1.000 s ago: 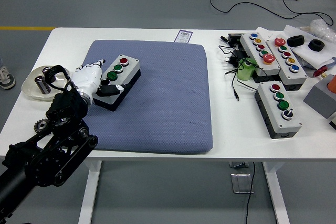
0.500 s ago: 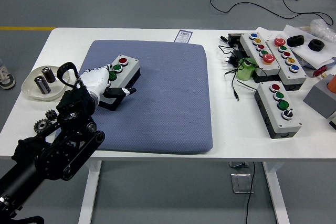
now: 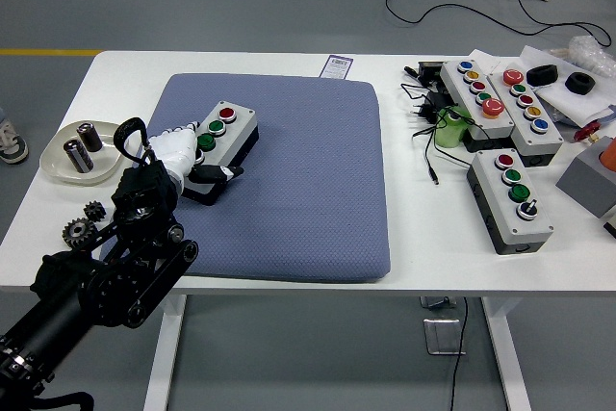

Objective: Pick up the button,place it on the desk,press the button,press the button

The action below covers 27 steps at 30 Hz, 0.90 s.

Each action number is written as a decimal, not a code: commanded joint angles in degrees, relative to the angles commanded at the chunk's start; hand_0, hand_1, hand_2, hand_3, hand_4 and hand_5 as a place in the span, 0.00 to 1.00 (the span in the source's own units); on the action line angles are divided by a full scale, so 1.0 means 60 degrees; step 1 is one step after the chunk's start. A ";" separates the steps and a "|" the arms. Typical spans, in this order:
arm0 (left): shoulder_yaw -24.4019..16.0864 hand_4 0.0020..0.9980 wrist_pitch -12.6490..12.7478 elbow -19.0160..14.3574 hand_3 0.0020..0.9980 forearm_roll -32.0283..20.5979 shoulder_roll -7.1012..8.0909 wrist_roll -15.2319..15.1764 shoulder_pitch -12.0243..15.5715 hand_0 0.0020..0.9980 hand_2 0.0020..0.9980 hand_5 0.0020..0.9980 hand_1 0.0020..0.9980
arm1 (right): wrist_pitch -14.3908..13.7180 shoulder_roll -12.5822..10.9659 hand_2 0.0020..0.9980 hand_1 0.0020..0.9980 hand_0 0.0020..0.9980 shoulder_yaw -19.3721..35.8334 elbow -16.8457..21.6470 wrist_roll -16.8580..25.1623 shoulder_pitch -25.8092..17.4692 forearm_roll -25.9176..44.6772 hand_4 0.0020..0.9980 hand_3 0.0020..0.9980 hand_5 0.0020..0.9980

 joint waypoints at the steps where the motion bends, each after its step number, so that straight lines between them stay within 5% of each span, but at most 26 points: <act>1: 0.0000 1.00 0.0004 0.0039 1.00 0.0026 -0.0024 0.0000 -0.0008 0.85 1.00 0.69 1.00 | -0.0004 -0.0006 0.68 0.66 0.67 -0.0026 0.0000 0.0001 -0.0010 0.0030 0.31 0.62 0.17; 6: 0.0003 1.00 -0.0030 0.0176 1.00 0.0156 -0.0123 0.0000 -0.0068 0.85 1.00 0.69 1.00 | -0.0011 -0.0019 0.68 0.66 0.67 -0.0084 0.0000 -0.0005 -0.0050 0.0114 0.31 0.62 0.17; 7: -0.0002 0.98 -0.0059 0.0200 0.93 0.0156 -0.0135 0.0000 -0.0092 0.58 1.00 0.55 0.80 | -0.0011 -0.0021 0.68 0.66 0.67 -0.0083 0.0000 -0.0005 -0.0057 0.0116 0.31 0.62 0.17; 12: 0.0046 0.98 -0.0072 0.0397 0.93 0.0040 -0.0150 0.0000 -0.0206 0.58 1.00 0.55 0.80 | -0.0008 -0.0026 0.68 0.66 0.67 -0.0069 0.0000 -0.0004 -0.0063 0.0091 0.31 0.62 0.17; 13: 0.0061 0.75 -0.0109 0.0424 0.71 0.0018 -0.0148 0.0000 -0.0214 0.48 0.59 0.18 0.46 | -0.0008 -0.0027 0.68 0.66 0.67 -0.0074 0.0000 -0.0004 -0.0065 0.0097 0.31 0.62 0.17; 18: 0.0140 0.75 0.0023 0.0568 0.71 -0.0029 -0.0140 0.0000 -0.0192 0.48 0.59 0.18 0.46 | -0.0018 -0.0035 0.68 0.66 0.67 -0.0080 0.0000 -0.0002 -0.0064 0.0132 0.31 0.62 0.17; 19: 0.0147 0.45 0.0085 0.0590 0.48 -0.0007 -0.0142 0.0000 -0.0190 0.29 0.32 0.00 0.26 | -0.0019 -0.0035 0.68 0.66 0.67 -0.0087 0.0000 -0.0002 -0.0064 0.0140 0.31 0.62 0.17; 24: 0.0221 0.45 0.0596 0.0738 0.48 0.0156 -0.0137 0.0000 -0.0199 0.29 0.32 0.00 0.26 | -0.0019 -0.0035 0.68 0.66 0.67 -0.0091 0.0000 -0.0010 -0.0061 0.0147 0.31 0.62 0.17; 25: 0.0226 0.38 0.0795 0.0760 0.34 0.0156 -0.0133 0.0000 -0.0190 0.16 0.26 0.00 0.18 | -0.0018 -0.0036 0.68 0.66 0.67 -0.0092 0.0000 -0.0011 -0.0060 0.0142 0.31 0.62 0.17; 27: 0.0237 0.38 0.1109 0.0781 0.34 0.0156 -0.0124 0.0000 -0.0180 0.16 0.26 0.00 0.18 | -0.0019 -0.0038 0.68 0.66 0.67 -0.0099 0.0000 -0.0008 -0.0065 0.0158 0.31 0.62 0.17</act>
